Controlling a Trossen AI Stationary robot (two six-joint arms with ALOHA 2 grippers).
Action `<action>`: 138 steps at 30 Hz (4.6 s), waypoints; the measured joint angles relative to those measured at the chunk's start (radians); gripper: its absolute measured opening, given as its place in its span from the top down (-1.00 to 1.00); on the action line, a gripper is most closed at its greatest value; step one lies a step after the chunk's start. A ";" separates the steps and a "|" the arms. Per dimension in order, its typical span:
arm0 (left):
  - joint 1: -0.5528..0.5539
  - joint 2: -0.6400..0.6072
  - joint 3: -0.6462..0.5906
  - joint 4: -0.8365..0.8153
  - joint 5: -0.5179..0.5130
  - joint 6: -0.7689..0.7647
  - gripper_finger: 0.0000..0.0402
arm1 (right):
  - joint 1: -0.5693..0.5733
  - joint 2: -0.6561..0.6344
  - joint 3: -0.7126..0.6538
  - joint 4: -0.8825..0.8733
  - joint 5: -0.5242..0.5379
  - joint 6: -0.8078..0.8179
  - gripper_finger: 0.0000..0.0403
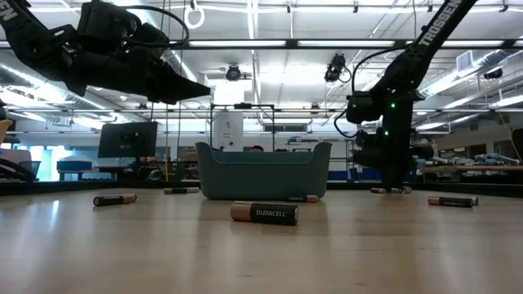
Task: Sort batteries
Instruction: Put the silver battery into the blue bin, then put the black battery into the yellow bin
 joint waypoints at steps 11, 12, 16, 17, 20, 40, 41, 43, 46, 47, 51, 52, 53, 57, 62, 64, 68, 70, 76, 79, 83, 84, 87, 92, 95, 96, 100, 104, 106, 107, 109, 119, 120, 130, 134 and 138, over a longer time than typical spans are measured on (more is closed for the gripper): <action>0.000 0.000 0.000 0.004 0.000 -0.001 0.97 | 0.003 0.004 -0.001 0.005 -0.008 -0.028 0.81; 0.000 0.000 0.000 0.004 0.000 -0.001 0.97 | 0.003 0.004 -0.001 0.005 -0.007 -0.031 0.82; 0.000 0.000 0.000 0.004 0.000 -0.001 0.97 | 0.004 0.003 -0.002 0.005 -0.008 -0.034 0.74; 0.000 0.000 0.000 0.004 0.000 -0.001 0.97 | 0.006 -0.001 -0.002 0.005 -0.008 -0.033 0.72; 0.000 0.000 0.000 0.004 0.000 0.000 0.97 | 0.017 -0.015 -0.005 0.003 -0.008 -0.033 0.71; 0.000 0.000 0.000 0.000 0.000 0.025 0.97 | 0.242 -0.253 0.014 -0.034 -0.018 0.001 0.80; 0.000 0.000 0.000 0.000 0.000 0.025 0.97 | 0.270 -0.267 0.026 -0.025 -0.019 0.003 0.80; 0.000 0.000 0.000 0.002 0.000 0.025 0.97 | 0.336 -0.283 0.057 0.013 -0.020 0.004 0.80; 0.000 0.000 0.000 0.008 0.000 0.025 0.97 | 0.436 -0.279 0.111 0.071 -0.024 -0.004 0.80; 0.000 0.000 0.000 0.009 0.000 0.025 0.97 | 0.468 -0.270 0.133 0.090 -0.024 -0.010 0.80; 0.000 0.000 0.000 0.012 0.000 0.025 0.97 | 0.574 -0.189 0.239 0.136 -0.024 -0.053 0.80; 0.000 0.000 0.000 0.012 0.000 0.025 0.97 | 0.594 -0.160 0.269 0.139 -0.024 -0.062 0.80; 0.000 0.000 0.000 0.012 0.000 0.025 0.97 | 0.612 -0.127 0.301 0.138 -0.024 -0.073 0.80; 0.000 0.000 0.000 0.012 0.000 0.033 0.97 | 0.659 0.011 0.423 0.137 -0.043 -0.121 0.80; 0.000 0.000 0.000 0.012 0.000 0.036 0.97 | 0.675 0.145 0.519 0.116 -0.096 -0.146 0.80; 0.000 0.000 0.000 0.011 0.000 0.037 0.97 | 0.669 0.180 0.533 0.112 -0.097 -0.146 0.80; 0.000 0.000 0.000 0.004 0.000 0.037 0.97 | 0.652 0.241 0.534 0.107 -0.123 -0.140 0.80; 0.000 0.000 0.000 0.004 0.000 0.037 0.97 | 0.644 0.266 0.534 0.104 -0.125 -0.139 0.80; 0.000 0.000 0.000 0.004 0.000 0.037 0.97 | 0.618 0.325 0.534 0.088 -0.127 -0.139 0.80; -0.001 0.000 0.000 0.004 0.000 0.045 0.97 | 0.606 0.330 0.532 0.082 -0.127 -0.139 0.78; -0.001 0.000 0.000 0.004 0.000 0.046 0.97 | 0.594 0.330 0.528 0.084 -0.128 -0.139 0.73; 0.000 0.000 0.000 0.004 0.000 0.046 0.97 | 0.593 0.330 0.528 0.083 -0.130 -0.139 0.71; -0.001 0.000 0.000 -0.001 0.000 0.046 0.97 | 0.589 0.330 0.528 0.085 -0.135 -0.143 0.65; -0.001 0.000 0.000 -0.001 0.000 0.046 0.97 | 0.591 0.323 0.528 0.085 -0.135 -0.166 0.50; -0.001 0.000 0.000 -0.003 0.000 0.046 0.97 | 0.601 0.317 0.539 0.063 -0.135 -0.174 0.39; 0.000 0.000 0.000 -0.004 0.000 0.045 0.97 | 0.607 0.315 0.549 0.041 -0.135 -0.186 0.36; -0.001 0.000 0.000 -0.006 0.000 0.046 0.97 | 0.637 0.276 0.591 -0.069 -0.135 -0.215 0.28; -0.001 0.000 0.000 -0.009 0.000 0.047 0.97 | 0.690 0.191 0.598 -0.124 -0.120 -0.262 0.38; -0.001 0.000 0.000 -0.011 0.000 0.047 0.97 | 0.721 0.148 0.598 -0.164 -0.120 -0.262 0.50; -0.001 0.000 0.000 -0.011 0.000 0.049 0.97 | 0.738 0.130 0.595 -0.179 -0.120 -0.261 0.58; -0.001 0.000 0.000 -0.011 0.000 0.050 0.97 | 0.773 0.105 0.577 -0.183 -0.120 -0.245 0.75; -0.001 0.000 0.000 -0.011 0.000 0.050 0.97 | 0.933 0.096 0.384 -0.015 -0.138 -0.071 0.85; -0.001 0.000 0.000 -0.011 0.000 0.050 0.97 | 0.948 0.096 0.365 0.005 -0.137 -0.054 0.87; -0.001 0.000 0.000 -0.011 0.000 0.050 0.97 | 1.051 0.096 0.160 0.277 0.016 0.063 0.86; -0.001 0.000 0.000 -0.011 0.000 0.050 0.97 | 1.055 0.096 0.042 0.531 0.038 0.079 0.77; -0.001 0.000 0.000 -0.011 0.000 0.050 0.97 | 1.053 0.097 -0.057 0.678 0.083 0.090 0.69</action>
